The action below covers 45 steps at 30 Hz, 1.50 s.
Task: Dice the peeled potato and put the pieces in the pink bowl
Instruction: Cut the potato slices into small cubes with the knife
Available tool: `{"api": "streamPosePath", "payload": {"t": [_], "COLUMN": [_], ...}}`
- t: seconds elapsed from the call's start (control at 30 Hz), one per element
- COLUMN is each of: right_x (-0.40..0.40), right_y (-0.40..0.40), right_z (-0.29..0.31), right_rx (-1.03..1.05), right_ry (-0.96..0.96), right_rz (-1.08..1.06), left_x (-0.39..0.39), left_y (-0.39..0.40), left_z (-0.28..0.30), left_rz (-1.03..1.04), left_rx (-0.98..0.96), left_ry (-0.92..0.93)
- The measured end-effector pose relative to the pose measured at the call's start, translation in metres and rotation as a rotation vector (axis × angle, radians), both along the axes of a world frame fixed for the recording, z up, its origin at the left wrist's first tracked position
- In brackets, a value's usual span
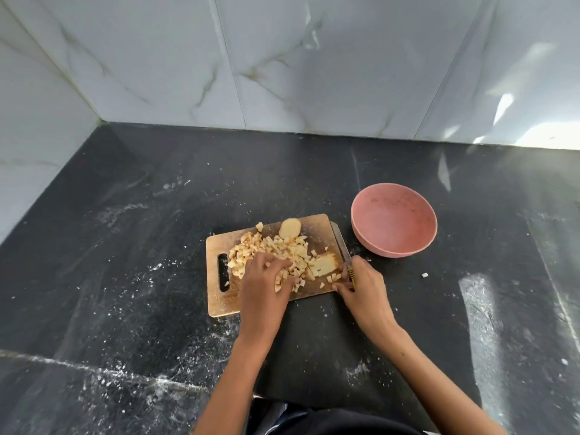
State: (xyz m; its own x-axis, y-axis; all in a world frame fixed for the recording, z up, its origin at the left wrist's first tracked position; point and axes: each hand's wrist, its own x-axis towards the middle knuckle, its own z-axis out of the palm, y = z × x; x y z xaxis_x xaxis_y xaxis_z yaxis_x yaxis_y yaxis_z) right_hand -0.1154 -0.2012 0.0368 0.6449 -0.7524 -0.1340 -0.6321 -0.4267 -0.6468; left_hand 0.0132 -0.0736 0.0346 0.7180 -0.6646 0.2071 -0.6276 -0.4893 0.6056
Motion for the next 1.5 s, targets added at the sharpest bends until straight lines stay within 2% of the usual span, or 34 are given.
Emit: {"api": "streamPosePath", "payload": {"t": [0.13, 0.3, 0.47, 0.6, 0.67, 0.8, 0.93, 1.07, 1.27, 1.5], "right_x": [0.008, 0.025, 0.030, 0.031, 0.039, 0.056, 0.066, 0.050, 0.018, 0.040], "right_y": [-0.006, -0.009, -0.018, -0.029, -0.030, -0.019, -0.017, -0.029, -0.023, -0.013], "right_z": [-0.008, -0.010, -0.005, 0.003, 0.002, -0.005, 0.005, 0.017, 0.013, 0.003], "right_rx": [0.011, 0.011, 0.040, 0.023, 0.004, -0.058, 0.015, 0.095, 0.191, 0.246], "right_ry": [-0.065, -0.056, -0.064, -0.193, -0.174, -0.113, -0.174, -0.235, 0.049, -0.002], "right_rz": [-0.005, 0.074, 0.153, -0.014, -0.037, 0.067, 0.195, 0.132, 0.184, 0.150], "left_x": [0.001, 0.003, 0.002, 0.002, 0.003, 0.003, 0.003, 0.003, 0.003, 0.005], "left_y": [0.011, 0.013, 0.011, 0.010, 0.009, 0.010, 0.011, 0.013, 0.012, 0.007], "left_z": [-0.003, -0.004, -0.003, -0.002, -0.004, -0.006, -0.006, -0.003, 0.001, 0.005], "left_rz": [0.045, 0.064, 0.103, 0.123, 0.113, 0.100, 0.096, 0.118, 0.109, 0.096], "left_rx": [0.058, 0.051, -0.001, -0.016, -0.008, -0.006, -0.015, -0.043, -0.042, -0.051], "left_ry": [0.114, 0.186, 0.176, 0.177, 0.168, 0.156, 0.164, 0.223, 0.201, 0.149]}}
